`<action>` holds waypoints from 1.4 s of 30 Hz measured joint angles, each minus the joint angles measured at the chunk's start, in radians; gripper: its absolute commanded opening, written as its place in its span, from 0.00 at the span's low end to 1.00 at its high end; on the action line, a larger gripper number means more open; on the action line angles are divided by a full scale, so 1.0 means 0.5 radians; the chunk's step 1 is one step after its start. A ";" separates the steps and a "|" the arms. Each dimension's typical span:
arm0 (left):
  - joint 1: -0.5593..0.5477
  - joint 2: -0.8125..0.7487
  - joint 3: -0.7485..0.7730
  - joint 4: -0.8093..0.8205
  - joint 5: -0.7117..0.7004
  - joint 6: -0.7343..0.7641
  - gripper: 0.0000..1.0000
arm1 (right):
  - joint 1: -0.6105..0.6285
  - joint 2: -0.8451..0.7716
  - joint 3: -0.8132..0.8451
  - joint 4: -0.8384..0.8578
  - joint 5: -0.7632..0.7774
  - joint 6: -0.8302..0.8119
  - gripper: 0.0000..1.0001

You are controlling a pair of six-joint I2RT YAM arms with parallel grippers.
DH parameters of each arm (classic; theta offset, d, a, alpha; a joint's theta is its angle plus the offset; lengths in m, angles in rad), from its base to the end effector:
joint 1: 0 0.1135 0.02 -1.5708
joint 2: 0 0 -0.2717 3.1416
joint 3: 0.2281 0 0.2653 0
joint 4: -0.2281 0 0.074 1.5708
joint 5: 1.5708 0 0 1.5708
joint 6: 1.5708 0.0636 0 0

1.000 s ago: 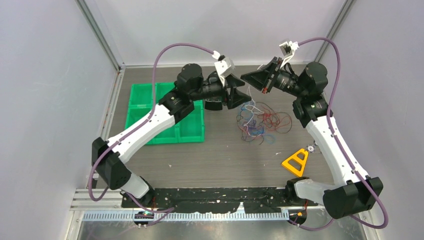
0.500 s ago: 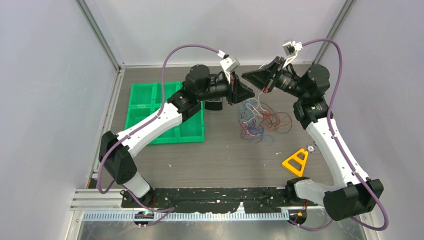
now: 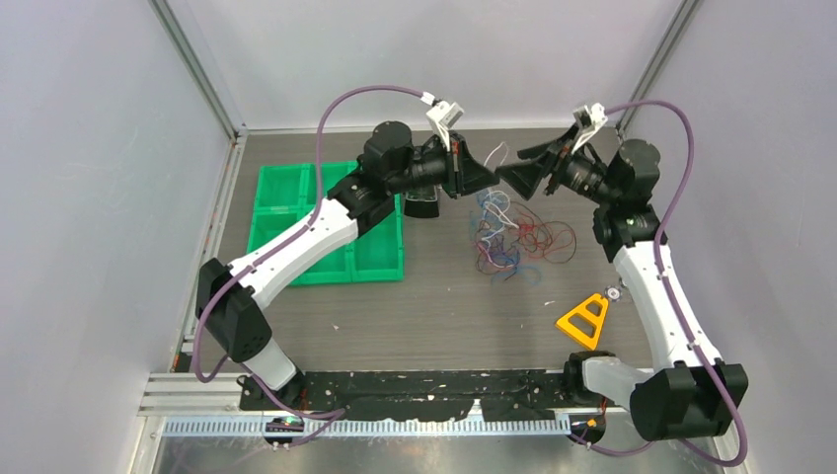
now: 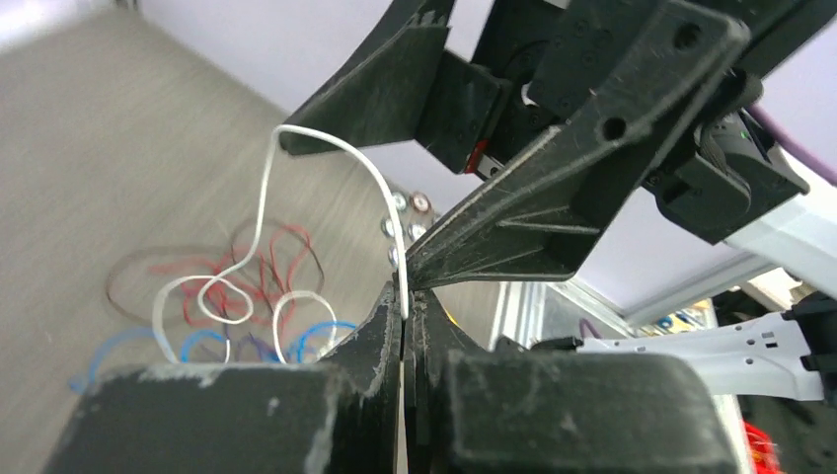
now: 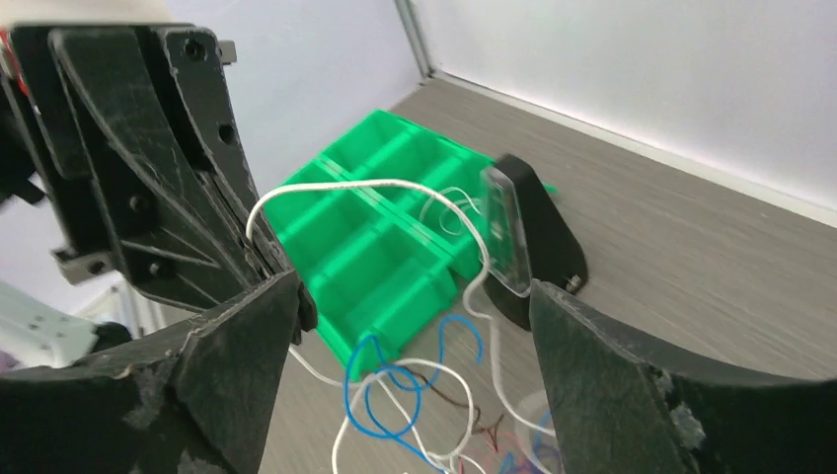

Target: Untangle the cables

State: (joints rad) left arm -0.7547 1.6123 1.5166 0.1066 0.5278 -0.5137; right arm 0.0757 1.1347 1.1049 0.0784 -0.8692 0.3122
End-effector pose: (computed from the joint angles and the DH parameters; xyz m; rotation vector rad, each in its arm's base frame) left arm 0.2863 -0.3132 0.4214 0.6587 1.6155 -1.3745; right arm 0.2758 0.0696 0.4176 -0.5332 1.5308 0.9586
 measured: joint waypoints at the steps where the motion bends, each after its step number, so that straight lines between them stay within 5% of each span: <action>1: 0.005 0.002 0.005 -0.041 -0.009 -0.034 0.00 | -0.030 -0.027 -0.086 0.026 0.024 -0.035 0.95; 6: 0.008 0.039 0.005 -0.294 -0.040 -0.226 0.00 | 0.063 -0.110 -0.362 0.217 0.230 -0.179 0.97; 16: 0.042 0.038 0.041 -0.480 -0.156 -0.320 0.00 | 0.203 -0.002 -0.411 0.429 0.420 -0.517 0.98; 26: 0.079 0.015 0.069 -0.116 -0.179 -0.303 0.00 | -0.024 -0.186 -0.316 -0.247 -0.016 -0.576 0.97; 31: 0.134 0.024 0.158 0.006 -0.092 -0.504 0.00 | 0.139 -0.282 -0.542 -0.085 0.065 -0.612 0.96; 35: 0.151 0.026 0.199 0.114 -0.012 -0.629 0.00 | 0.287 -0.065 -0.736 0.156 0.218 -0.623 0.97; 36: 0.151 0.026 0.201 0.128 0.001 -0.640 0.00 | 0.298 0.000 -0.755 0.193 0.259 -0.621 0.91; 39: 0.151 0.026 0.201 0.160 0.049 -0.678 0.00 | 0.303 0.184 -0.800 0.360 0.406 -0.631 0.46; 42: 0.156 0.026 0.209 0.168 0.088 -0.693 0.00 | 0.302 0.327 -0.806 0.547 0.497 -0.621 0.16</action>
State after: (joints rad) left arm -0.6769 1.6253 1.6211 0.1905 0.5716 -0.8600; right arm 0.2268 1.2984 0.7021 0.3519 -0.6205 0.0017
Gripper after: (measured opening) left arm 0.010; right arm 0.434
